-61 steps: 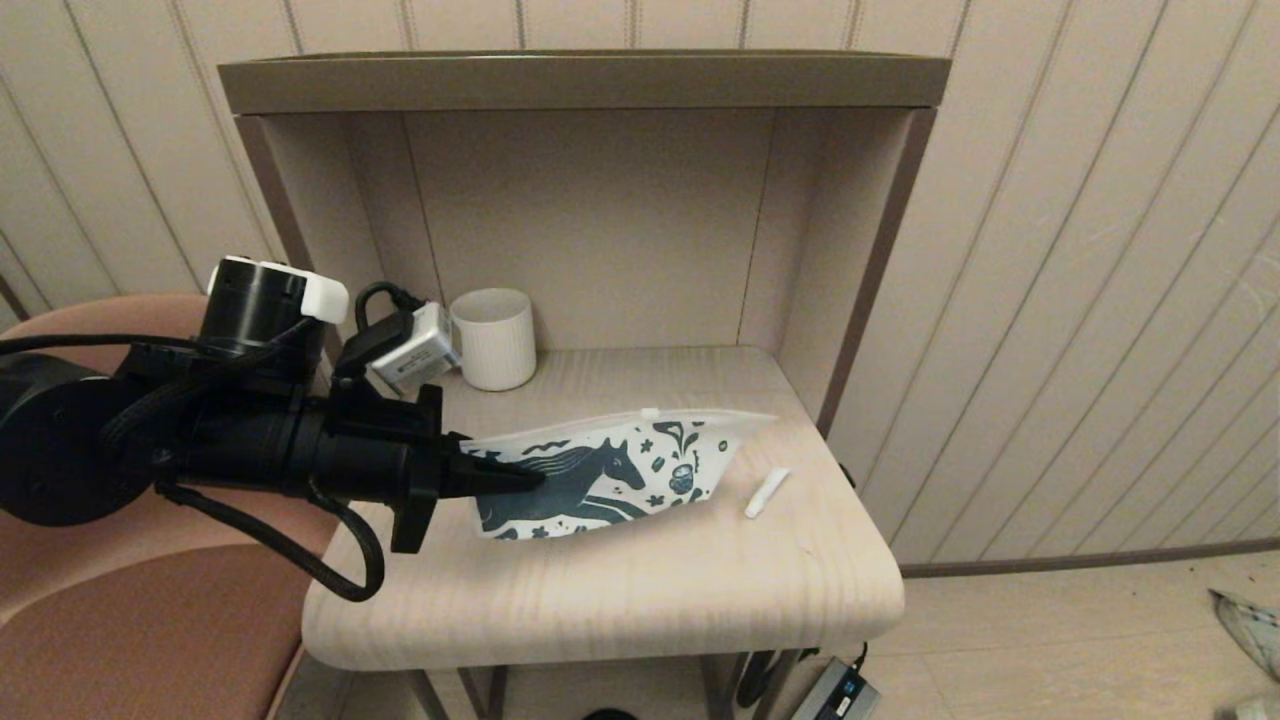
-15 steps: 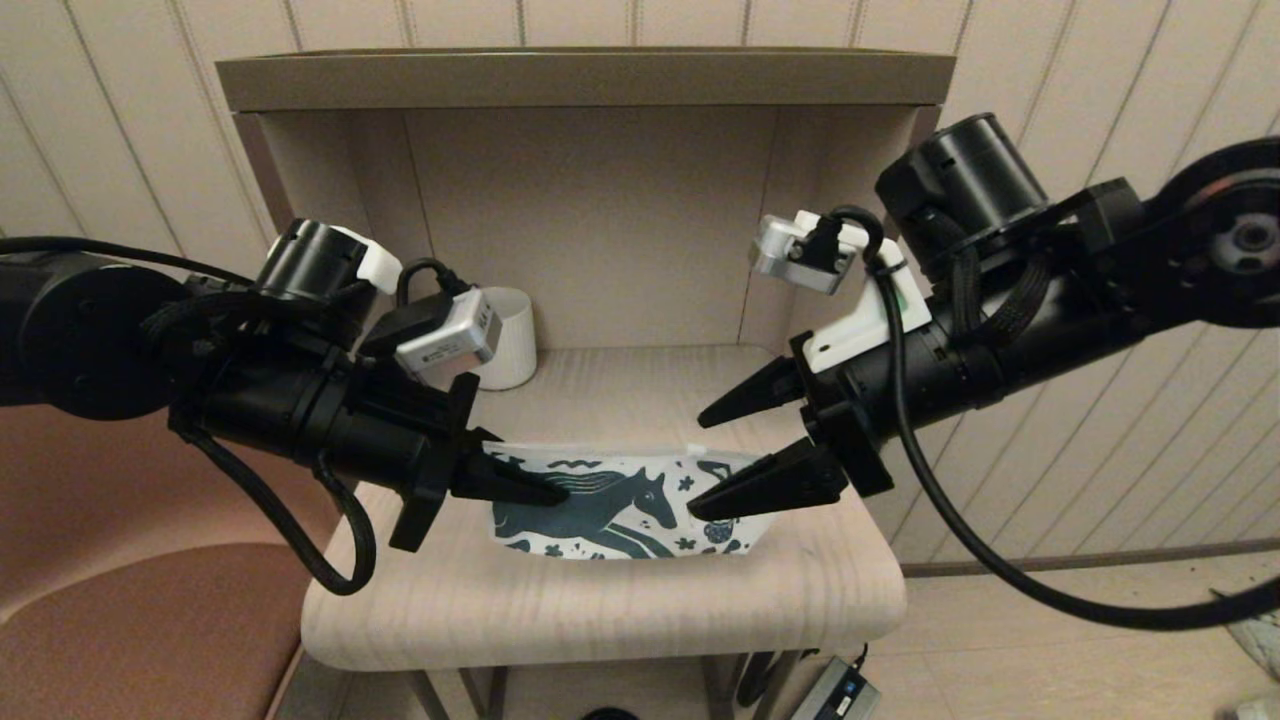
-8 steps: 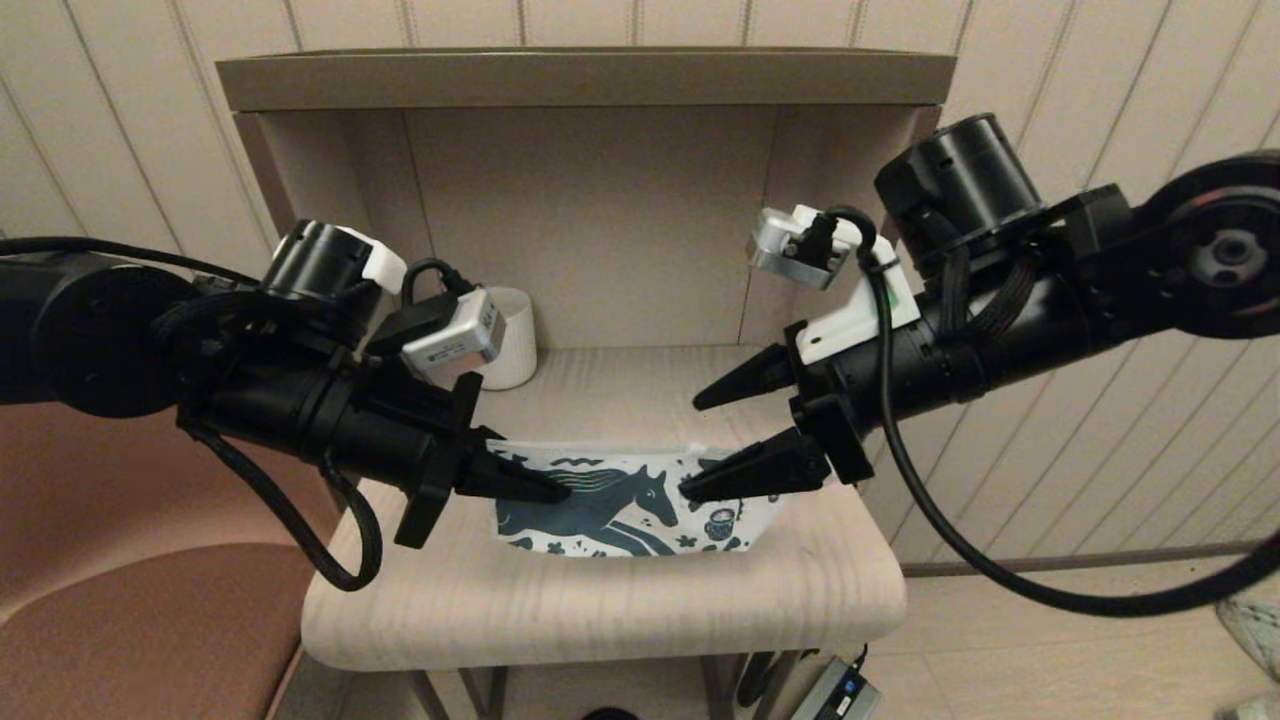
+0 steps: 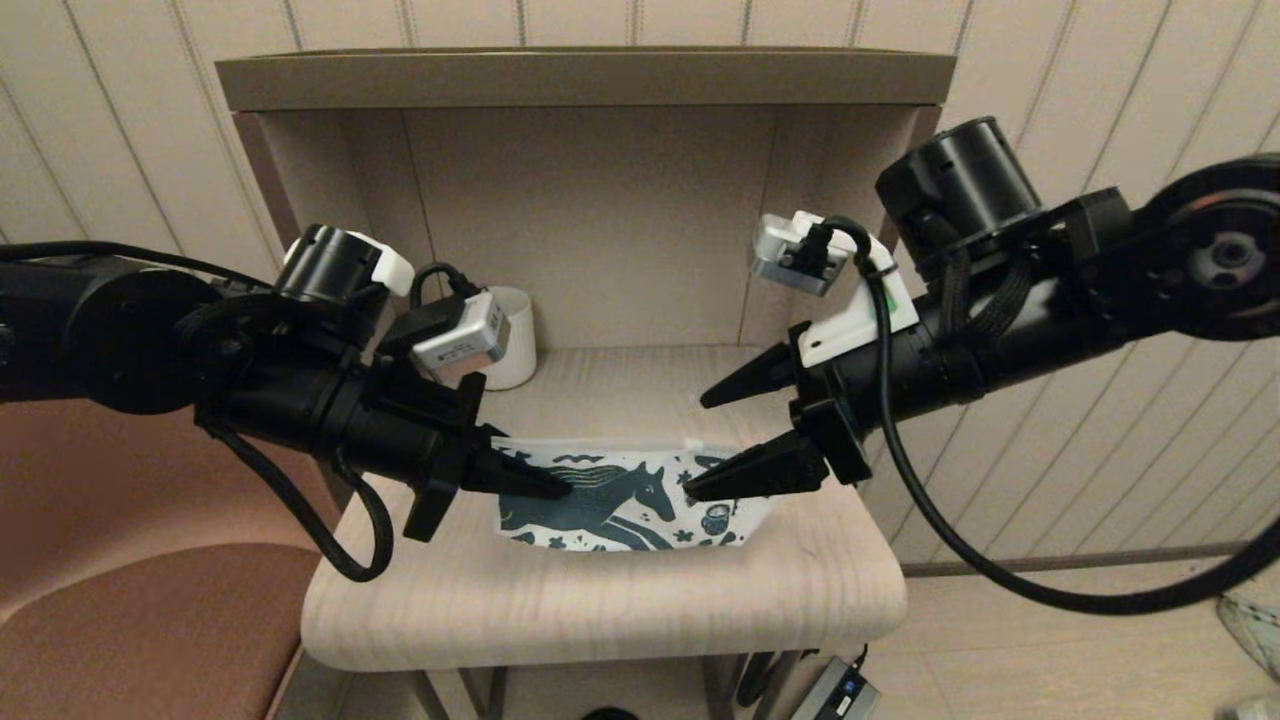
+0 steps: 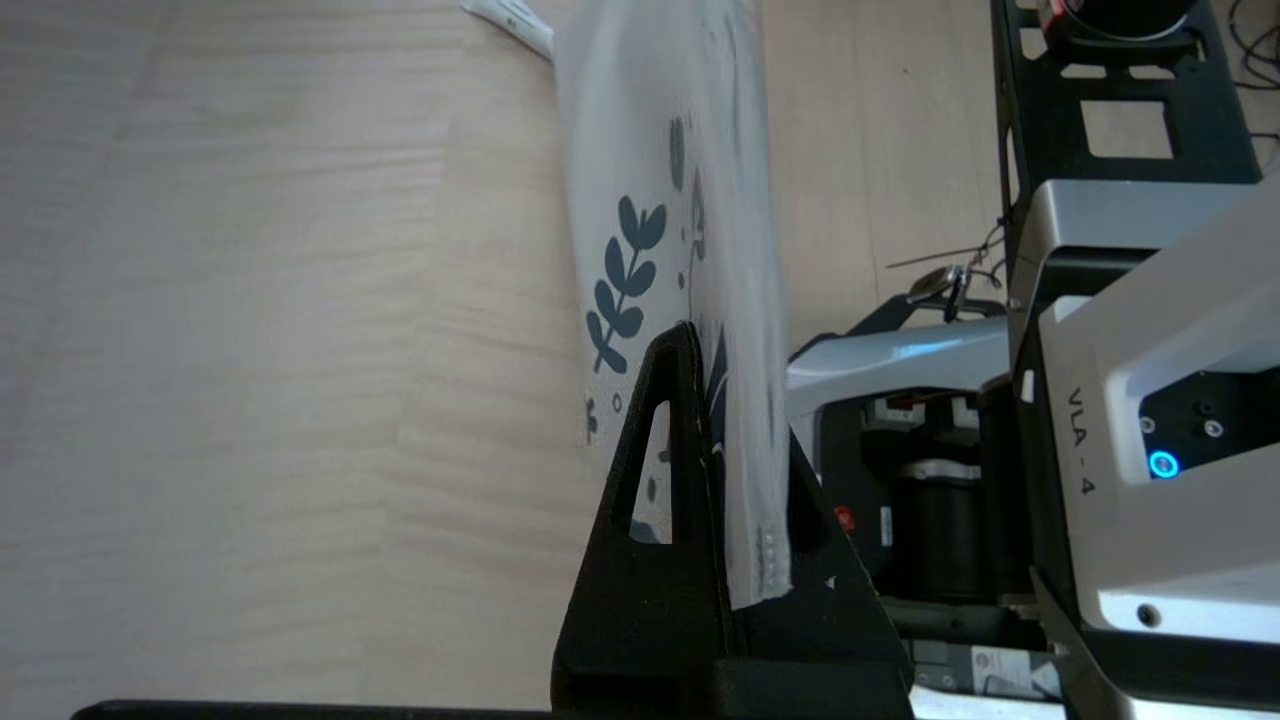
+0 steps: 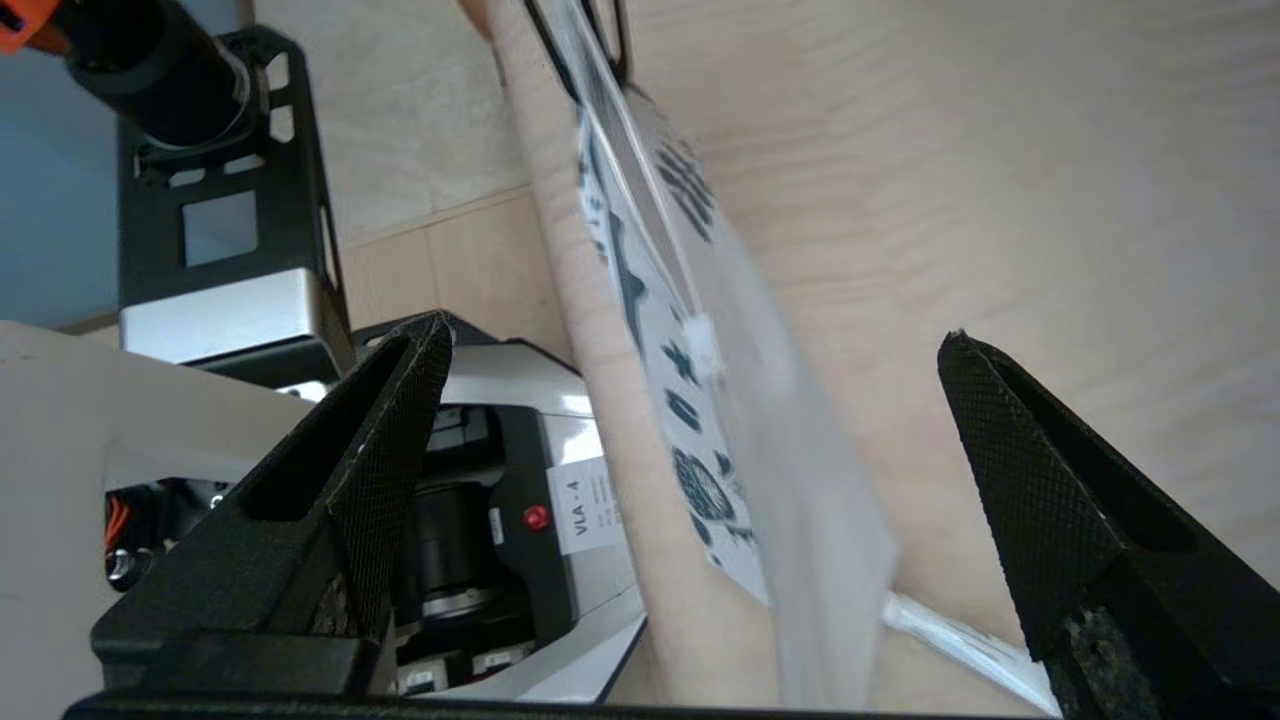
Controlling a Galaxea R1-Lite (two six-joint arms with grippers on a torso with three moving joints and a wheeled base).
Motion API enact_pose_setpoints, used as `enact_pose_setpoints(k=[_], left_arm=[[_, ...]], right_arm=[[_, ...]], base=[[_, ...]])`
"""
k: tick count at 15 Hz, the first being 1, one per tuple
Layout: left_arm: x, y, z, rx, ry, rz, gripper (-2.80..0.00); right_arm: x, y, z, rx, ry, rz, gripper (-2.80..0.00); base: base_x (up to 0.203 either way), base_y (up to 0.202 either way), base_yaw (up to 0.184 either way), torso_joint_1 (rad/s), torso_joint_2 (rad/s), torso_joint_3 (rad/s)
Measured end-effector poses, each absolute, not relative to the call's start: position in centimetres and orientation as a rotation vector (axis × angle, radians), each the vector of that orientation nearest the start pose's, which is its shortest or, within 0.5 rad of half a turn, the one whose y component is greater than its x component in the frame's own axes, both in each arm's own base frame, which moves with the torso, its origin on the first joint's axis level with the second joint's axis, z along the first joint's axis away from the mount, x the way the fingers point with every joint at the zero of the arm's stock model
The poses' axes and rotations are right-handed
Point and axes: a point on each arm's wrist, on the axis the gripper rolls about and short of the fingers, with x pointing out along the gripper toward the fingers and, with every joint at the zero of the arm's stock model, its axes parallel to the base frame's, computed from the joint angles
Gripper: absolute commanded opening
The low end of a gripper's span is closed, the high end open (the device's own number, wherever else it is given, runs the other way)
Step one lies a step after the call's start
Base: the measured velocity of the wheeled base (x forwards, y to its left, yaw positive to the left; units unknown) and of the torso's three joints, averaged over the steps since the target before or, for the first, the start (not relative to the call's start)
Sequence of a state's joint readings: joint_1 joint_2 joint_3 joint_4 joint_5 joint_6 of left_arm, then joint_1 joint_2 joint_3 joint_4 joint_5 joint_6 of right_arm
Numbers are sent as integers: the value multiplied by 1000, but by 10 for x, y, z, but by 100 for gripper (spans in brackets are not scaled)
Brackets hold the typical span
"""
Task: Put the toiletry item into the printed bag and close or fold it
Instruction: Open the storage bag
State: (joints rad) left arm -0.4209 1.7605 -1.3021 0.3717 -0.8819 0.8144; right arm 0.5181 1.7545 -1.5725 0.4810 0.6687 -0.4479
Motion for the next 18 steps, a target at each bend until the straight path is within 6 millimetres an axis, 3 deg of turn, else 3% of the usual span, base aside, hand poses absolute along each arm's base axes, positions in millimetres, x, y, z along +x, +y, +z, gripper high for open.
enact_pose_setpoints(k=[12, 13, 14, 18], left_arm=[[279, -143, 212, 448, 325, -1478, -280], [280, -144, 212, 448, 326, -1478, -280], [280, -144, 211, 448, 326, -1478, -280], [282, -143, 211, 447, 322, -1475, -280]], right_arm=[[277, 176, 268, -326, 439, 1279, 0], [277, 176, 268, -326, 441, 1279, -169], [277, 176, 267, -326, 441, 1279, -280], [277, 176, 263, -324, 460, 1279, -280]], base=[[0, 0, 0, 0, 0, 0], [0, 0, 0, 0, 0, 0], [0, 0, 0, 0, 0, 0], [0, 0, 0, 0, 0, 0]])
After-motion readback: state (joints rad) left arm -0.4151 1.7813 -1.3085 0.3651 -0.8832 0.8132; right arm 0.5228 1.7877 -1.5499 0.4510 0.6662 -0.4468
